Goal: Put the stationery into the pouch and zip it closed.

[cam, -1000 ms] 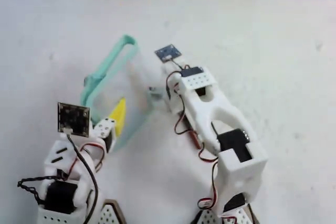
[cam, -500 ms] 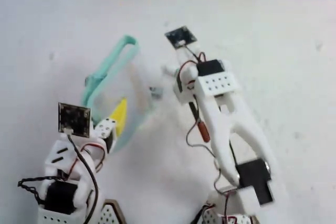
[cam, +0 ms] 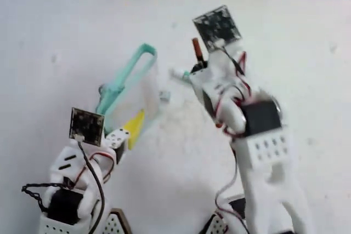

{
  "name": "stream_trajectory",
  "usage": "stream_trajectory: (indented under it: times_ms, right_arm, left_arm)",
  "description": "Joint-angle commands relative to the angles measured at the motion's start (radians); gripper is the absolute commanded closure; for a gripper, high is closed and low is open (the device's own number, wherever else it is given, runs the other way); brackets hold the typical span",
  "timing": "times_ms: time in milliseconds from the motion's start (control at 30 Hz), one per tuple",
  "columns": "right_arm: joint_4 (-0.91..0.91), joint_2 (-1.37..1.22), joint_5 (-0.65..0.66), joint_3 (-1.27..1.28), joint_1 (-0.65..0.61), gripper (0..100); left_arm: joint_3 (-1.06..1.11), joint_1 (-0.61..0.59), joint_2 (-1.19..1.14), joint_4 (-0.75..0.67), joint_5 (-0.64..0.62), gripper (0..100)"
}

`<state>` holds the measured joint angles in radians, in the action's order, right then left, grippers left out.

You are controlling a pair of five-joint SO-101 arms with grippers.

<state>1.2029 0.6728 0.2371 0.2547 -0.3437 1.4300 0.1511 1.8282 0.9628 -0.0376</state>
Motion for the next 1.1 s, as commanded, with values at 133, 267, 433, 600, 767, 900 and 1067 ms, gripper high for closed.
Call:
stream_trajectory:
  times_ms: [133, 267, 433, 600, 767, 900, 1067]
  right_arm:
    - [-0.051, 0.216, 0.002, -0.026, -0.024, 98.1]
    - [-0.113, 0.285, 0.002, -0.026, -0.127, 98.1]
    - [-0.185, 0.309, 0.002, -0.031, -0.254, 98.1]
    - [-0.289, 0.302, -0.002, -0.094, -0.3, 98.2]
    - [-0.331, 0.255, -0.163, -0.236, -0.32, 98.2]
    - [-0.331, 0.162, -0.282, -0.282, -0.32, 98.2]
    - [-0.36, 0.047, -0.333, -0.281, -0.317, 98.2]
  left_arm:
    - [-0.012, 0.018, -0.001, 0.0, 0.012, 73]
    - [-0.012, 0.018, -0.001, 0.0, 0.012, 73]
    - [-0.034, 0.11, -0.001, 0.06, 0.017, 73]
    - [-0.049, 0.168, -0.001, 0.084, 0.018, 74]
    - [-0.048, 0.142, -0.001, 0.071, 0.018, 74]
    - [-0.038, 0.142, -0.001, 0.071, 0.018, 74]
    - [-0.037, 0.142, -0.001, 0.071, 0.018, 74]
